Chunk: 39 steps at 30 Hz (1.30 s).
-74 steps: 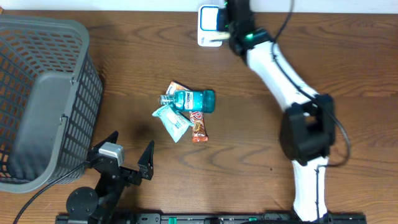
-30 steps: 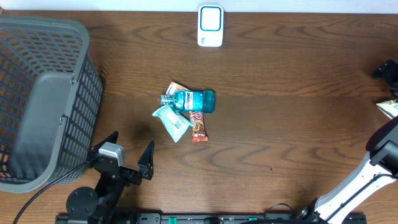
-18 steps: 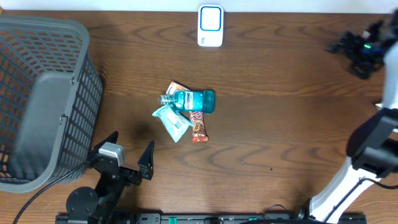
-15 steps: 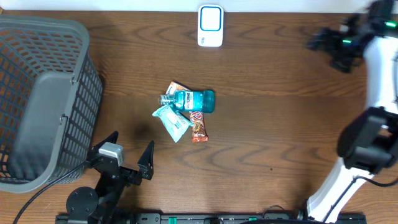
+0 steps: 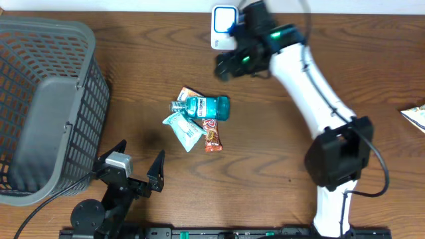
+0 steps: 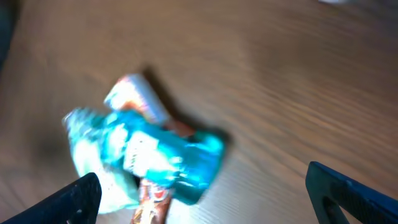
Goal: Scan the item barcode
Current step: 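Reach the right gripper to the pile and grasp the blue Listerine bottle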
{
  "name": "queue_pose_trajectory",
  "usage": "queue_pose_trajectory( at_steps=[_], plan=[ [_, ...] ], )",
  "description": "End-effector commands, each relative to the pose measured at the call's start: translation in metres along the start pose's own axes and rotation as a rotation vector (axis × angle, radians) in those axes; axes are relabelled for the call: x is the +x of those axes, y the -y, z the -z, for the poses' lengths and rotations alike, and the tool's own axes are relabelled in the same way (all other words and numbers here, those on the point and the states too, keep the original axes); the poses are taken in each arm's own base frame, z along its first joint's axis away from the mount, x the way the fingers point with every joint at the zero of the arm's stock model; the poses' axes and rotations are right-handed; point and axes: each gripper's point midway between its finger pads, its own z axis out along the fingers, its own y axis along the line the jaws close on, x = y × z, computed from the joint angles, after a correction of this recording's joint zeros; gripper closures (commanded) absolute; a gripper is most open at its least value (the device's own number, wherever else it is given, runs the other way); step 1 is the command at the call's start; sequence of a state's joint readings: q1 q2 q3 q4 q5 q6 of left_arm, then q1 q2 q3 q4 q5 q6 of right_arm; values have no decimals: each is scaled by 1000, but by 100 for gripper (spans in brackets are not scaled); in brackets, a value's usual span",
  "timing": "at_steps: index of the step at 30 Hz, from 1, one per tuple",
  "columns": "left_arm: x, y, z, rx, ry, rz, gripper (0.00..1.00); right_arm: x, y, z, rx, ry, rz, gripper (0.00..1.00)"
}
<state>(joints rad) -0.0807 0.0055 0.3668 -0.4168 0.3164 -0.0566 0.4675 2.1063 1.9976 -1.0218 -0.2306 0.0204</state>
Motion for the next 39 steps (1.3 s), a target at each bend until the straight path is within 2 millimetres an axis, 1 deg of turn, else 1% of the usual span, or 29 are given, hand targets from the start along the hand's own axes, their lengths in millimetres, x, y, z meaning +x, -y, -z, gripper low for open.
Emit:
queue_pose_trajectory(
  at_steps=[1,3,5,7,10,11,14,17,21,24,27,28,29,32,36,37,39],
  plan=[
    [0,3,0,17,1,11,2,1,-38,-11,-7,-1,320,1],
    [0,3,0,17,1,11,2,3,-70,-16,-35,7,480,1],
    [0,3,0,17,1,11,2,5,-85,-20,-49,9,572,3],
    [0,3,0,17,1,11,2,6,-95,-25,-58,13,614,5],
    [0,3,0,17,1,11,2,8,-104,-34,-76,11,627,3],
    [0,3,0,17,1,11,2,11,-108,-38,-91,4,631,1],
    [0,3,0,17,1,11,2,20,-117,-51,-123,-22,669,1],
    [0,3,0,17,1,11,2,23,-117,-66,-125,-36,717,1],
    [0,3,0,17,1,11,2,22,-120,-74,-131,-28,721,2],
    [0,3,0,17,1,11,2,21,-124,-79,-133,-20,729,11],
    [0,3,0,17,1,11,2,23,-124,-90,-136,-27,730,12],
    [0,3,0,17,1,11,2,28,-124,-97,-142,-41,730,12],
    [0,3,0,17,1,11,2,29,-124,-99,-143,-46,731,12],
    [0,3,0,17,1,11,2,38,-126,-118,-151,-75,736,14],
    [0,3,0,17,1,11,2,43,-128,-139,-155,-79,744,22],
    [0,3,0,17,1,11,2,41,-128,-142,-153,-70,746,27],
    [0,3,0,17,1,11,2,39,-126,-148,-140,-60,749,32]
  ],
)
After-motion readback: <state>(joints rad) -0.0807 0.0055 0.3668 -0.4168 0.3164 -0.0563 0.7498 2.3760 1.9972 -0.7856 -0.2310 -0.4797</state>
